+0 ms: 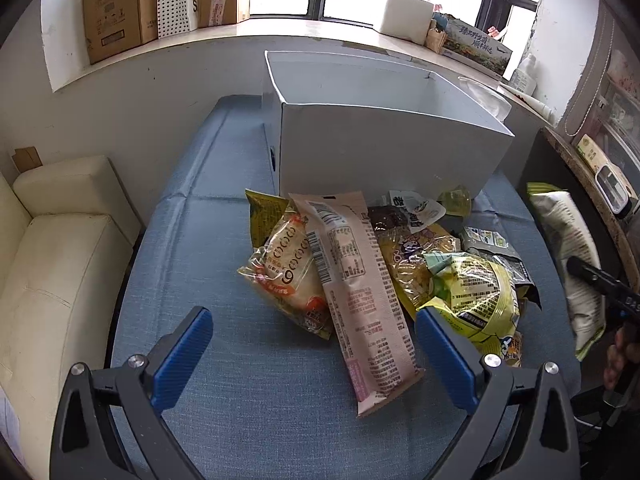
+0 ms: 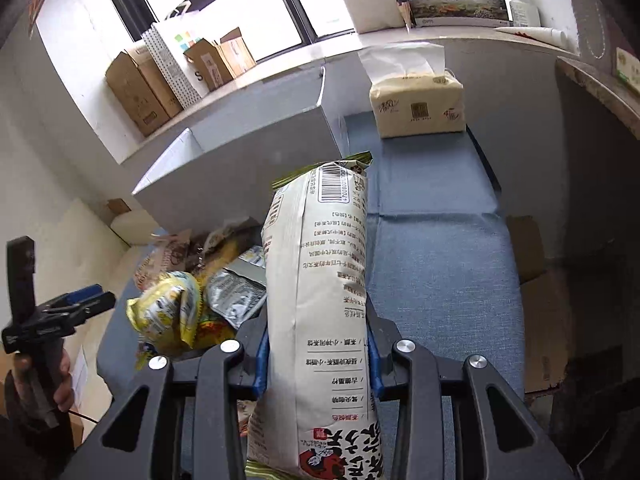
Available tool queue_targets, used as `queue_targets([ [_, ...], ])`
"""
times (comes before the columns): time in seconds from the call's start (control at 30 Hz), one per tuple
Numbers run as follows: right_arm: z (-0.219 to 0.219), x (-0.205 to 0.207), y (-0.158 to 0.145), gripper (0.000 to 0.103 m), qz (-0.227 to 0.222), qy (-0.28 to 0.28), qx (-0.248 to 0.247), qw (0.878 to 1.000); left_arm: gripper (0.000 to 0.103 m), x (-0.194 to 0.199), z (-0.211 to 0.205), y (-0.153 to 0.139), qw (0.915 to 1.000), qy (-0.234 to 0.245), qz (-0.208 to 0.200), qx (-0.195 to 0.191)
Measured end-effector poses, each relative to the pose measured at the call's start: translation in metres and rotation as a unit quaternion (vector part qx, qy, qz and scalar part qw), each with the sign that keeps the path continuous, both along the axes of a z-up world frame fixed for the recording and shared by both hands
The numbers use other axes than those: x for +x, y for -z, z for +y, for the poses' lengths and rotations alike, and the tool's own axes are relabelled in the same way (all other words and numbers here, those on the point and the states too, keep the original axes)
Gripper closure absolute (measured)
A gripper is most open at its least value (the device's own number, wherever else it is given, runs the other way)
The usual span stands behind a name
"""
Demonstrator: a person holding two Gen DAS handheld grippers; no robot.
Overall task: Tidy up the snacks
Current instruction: 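Grasp a white snack bag with the right tool while the left tool grasps a pink bar, then lower the white bag and pink bar into the box and release both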
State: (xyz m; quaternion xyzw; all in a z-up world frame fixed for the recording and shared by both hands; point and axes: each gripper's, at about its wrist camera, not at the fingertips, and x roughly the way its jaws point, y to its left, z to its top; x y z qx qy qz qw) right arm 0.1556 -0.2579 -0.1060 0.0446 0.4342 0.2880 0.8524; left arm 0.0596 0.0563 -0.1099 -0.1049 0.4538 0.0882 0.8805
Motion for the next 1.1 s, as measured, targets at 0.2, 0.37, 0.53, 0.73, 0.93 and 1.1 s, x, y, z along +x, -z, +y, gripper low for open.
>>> queue_targets([
  [0.2, -0.001, -0.021, -0.025, 0.063, -0.019, -0.001, 0.022, 1.0, 0.0, 0.032, -0.011, 0.012, 0.9988, -0.01, 0.02, 0.043],
  [0.37, 0.007, -0.025, -0.026, 0.063, -0.019, -0.006, 0.017, 1.0, 0.0, 0.062, -0.021, 0.023, 0.9949, -0.032, 0.04, 0.086],
  [0.53, 0.019, -0.033, -0.016, 0.063, -0.01, -0.018, 0.01, 1.0, 0.0, 0.07, -0.04, 0.049, 0.9876, -0.048, 0.089, 0.12],
  [0.73, 0.02, -0.037, -0.013, 0.063, -0.006, -0.021, 0.015, 1.0, 0.017, 0.059, -0.05, 0.058, 0.9828, -0.059, 0.091, 0.149],
  [0.93, 0.019, -0.039, -0.015, 0.063, -0.009, -0.02, 0.022, 1.0, 0.044, 0.036, -0.043, 0.047, 0.9881, -0.054, 0.084, 0.117],
  [1.1, 0.023, -0.042, -0.018, 0.063, -0.01, -0.026, 0.026, 0.999, 0.045, 0.012, -0.018, 0.026, 0.995, -0.056, 0.053, 0.063],
])
